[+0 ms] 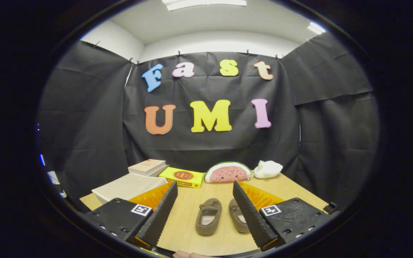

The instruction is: Open the storage box then place both shoes into the box .Put the left shoe in first, then the right shoe, with the right side of both shoes facing outward in a uniform manner.

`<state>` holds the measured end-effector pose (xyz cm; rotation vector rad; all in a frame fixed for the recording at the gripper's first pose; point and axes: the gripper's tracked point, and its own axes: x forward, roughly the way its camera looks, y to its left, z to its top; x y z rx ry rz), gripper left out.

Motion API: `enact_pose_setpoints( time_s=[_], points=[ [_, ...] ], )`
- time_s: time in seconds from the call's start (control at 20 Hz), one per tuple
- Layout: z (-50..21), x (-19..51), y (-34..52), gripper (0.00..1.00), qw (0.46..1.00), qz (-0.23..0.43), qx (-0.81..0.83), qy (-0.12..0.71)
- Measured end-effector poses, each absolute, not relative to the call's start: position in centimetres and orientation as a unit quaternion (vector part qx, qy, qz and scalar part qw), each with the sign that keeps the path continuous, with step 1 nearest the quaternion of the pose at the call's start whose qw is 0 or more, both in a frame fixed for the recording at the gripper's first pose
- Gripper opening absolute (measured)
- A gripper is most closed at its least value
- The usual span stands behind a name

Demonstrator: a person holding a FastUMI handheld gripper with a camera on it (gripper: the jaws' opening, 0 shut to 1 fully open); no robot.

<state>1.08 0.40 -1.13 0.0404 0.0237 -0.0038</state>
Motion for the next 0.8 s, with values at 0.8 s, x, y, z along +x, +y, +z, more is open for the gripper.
enact_pose_setpoints(
  time_s=[0.8],
  points=[
    [-6.2, 12.0, 7.0, 0.96, 0.986, 0.122, 0.086, 0.07]
  ],
)
